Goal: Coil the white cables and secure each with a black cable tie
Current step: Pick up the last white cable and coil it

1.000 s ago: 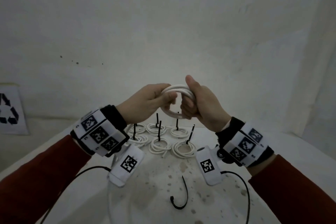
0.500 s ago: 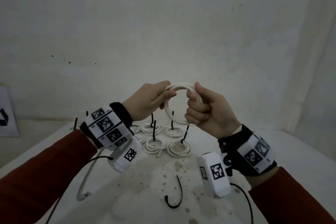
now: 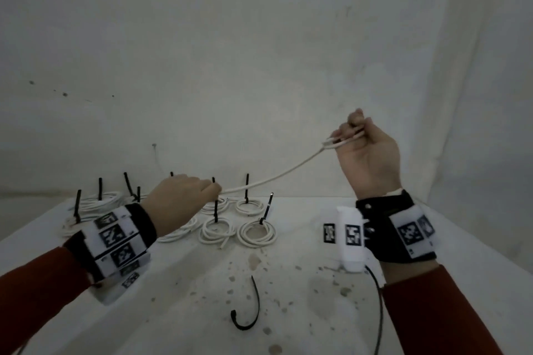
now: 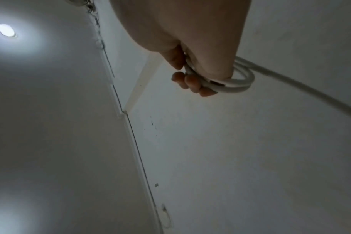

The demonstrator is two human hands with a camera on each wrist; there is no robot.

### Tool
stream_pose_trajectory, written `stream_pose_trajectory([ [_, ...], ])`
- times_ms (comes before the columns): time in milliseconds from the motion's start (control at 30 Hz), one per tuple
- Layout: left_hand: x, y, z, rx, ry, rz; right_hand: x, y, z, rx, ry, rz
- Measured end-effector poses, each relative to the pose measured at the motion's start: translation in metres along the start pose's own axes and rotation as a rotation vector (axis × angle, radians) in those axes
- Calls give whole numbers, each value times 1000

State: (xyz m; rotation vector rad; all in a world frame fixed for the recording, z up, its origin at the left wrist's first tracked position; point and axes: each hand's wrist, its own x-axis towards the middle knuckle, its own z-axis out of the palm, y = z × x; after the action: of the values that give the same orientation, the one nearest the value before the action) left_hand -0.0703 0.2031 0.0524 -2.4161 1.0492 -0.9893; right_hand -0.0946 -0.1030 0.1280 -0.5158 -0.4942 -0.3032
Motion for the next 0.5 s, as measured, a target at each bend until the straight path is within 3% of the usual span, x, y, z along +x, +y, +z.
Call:
stream_pose_trajectory([
  [100, 2, 7, -20, 20, 120, 157, 7, 20, -12, -239, 124, -103],
  [233, 2, 7, -51, 17, 127, 256, 6, 47, -28, -691, 167, -213],
  [367, 4, -1, -76, -1, 114, 285, -3, 69, -41, -1160, -61, -202],
  [500, 8, -15, -94, -63, 121, 231, -25, 81, -41, -1462, -435, 20],
])
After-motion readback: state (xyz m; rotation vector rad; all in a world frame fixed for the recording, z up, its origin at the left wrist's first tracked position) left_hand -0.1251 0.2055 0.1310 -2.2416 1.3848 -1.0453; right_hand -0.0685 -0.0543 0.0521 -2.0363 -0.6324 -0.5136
